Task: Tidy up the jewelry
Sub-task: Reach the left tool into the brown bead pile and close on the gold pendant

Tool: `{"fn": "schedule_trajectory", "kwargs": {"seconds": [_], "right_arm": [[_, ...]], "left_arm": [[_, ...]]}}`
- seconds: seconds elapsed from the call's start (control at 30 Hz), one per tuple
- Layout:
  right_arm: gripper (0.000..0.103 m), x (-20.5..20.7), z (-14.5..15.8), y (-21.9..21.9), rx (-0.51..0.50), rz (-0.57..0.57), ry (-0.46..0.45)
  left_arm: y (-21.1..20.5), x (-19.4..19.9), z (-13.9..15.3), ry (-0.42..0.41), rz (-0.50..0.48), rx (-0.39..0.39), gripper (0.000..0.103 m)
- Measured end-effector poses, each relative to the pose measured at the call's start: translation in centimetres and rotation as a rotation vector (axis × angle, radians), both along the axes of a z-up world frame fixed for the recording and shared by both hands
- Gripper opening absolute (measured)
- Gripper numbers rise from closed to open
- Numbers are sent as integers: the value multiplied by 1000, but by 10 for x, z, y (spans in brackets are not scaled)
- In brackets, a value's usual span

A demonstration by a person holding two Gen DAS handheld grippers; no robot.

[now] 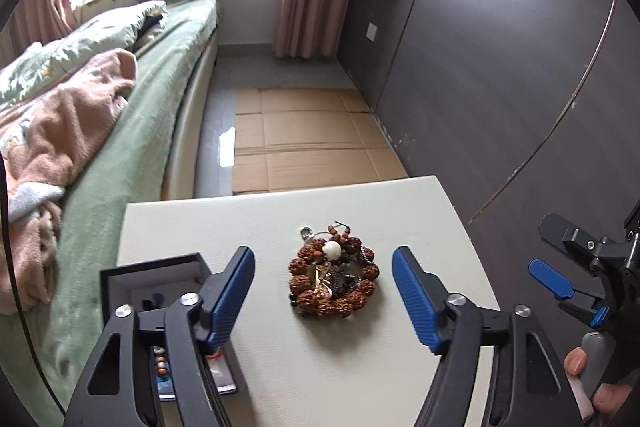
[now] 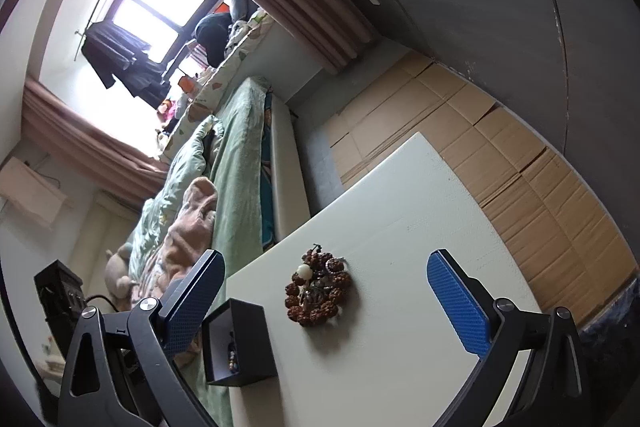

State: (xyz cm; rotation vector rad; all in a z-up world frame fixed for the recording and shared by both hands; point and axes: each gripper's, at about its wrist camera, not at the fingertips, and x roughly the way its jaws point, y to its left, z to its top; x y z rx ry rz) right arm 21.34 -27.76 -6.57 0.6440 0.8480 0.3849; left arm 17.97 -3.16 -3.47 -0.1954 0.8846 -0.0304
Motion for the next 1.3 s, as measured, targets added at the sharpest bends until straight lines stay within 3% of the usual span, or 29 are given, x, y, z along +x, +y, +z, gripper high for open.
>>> {"fn": "schedule_trajectory", "kwargs": {"seconds": [0.1,0.17,0.23,0.47,0.6,1.0,1.1,1.3], "right_arm": [[101,5,-9,-4,-7,-14,45],[94,11,-20,-5,-18,-18,108],[82,18,-32,-6,-8,-13,165],[82,31,-46,-2,16,-9,210],[82,34,-44,3,17,-8,211],[82,49,-47,12,4,-13,232],[82,49,-48,20,-9,5,233],[82,48,-53,28,-28,23,240]], "left_arm": [[-4,9,-16,44,-17,-11,49],[-6,15,-24,77,-39,-21,39],[-5,16,-30,91,-36,-34,39],[-15,31,-48,142,-57,-35,33],[-22,42,-66,199,-77,-24,18],[-21,56,-92,255,-63,40,18],[-27,56,-93,257,-75,89,18],[-22,56,-92,248,-62,61,13]]}}
